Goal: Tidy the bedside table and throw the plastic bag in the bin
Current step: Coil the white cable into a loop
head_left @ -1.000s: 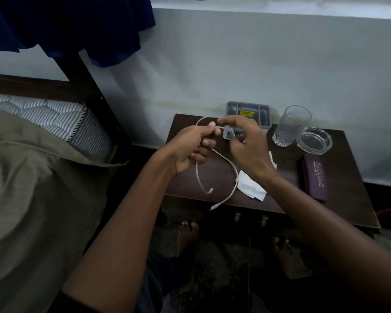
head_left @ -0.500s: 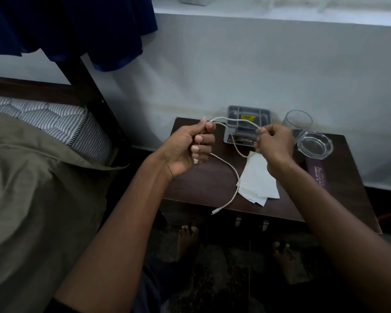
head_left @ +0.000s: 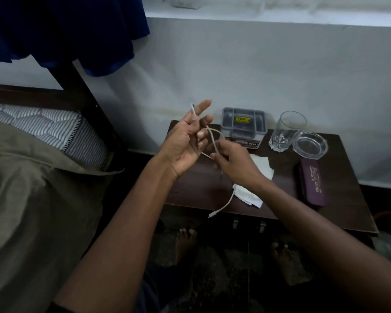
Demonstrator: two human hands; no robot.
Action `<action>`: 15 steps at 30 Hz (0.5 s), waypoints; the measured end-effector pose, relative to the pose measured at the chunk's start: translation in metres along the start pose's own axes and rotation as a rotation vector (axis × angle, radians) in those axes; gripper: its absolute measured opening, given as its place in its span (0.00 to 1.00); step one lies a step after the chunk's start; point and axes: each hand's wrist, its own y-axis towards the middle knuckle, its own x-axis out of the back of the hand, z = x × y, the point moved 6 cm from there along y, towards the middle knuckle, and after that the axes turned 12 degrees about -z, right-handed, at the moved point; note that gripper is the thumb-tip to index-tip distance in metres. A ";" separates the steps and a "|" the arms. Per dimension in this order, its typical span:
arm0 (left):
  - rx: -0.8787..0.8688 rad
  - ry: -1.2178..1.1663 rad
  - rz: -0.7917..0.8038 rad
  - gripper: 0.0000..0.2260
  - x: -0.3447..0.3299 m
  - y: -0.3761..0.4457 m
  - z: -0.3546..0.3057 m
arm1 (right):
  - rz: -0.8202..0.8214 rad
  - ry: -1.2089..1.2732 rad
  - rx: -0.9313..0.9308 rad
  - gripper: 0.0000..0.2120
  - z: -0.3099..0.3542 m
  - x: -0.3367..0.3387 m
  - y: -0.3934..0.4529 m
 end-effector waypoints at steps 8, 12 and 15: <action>-0.296 0.371 -0.272 0.16 0.014 0.005 -0.002 | 0.175 -0.167 0.321 0.06 0.016 -0.019 -0.018; -0.445 0.883 -0.233 0.16 0.018 0.004 0.000 | 0.138 -0.177 0.453 0.12 0.032 -0.016 -0.020; -0.417 1.202 -0.254 0.16 0.026 0.003 0.001 | 0.025 -0.141 0.512 0.05 0.035 -0.002 -0.010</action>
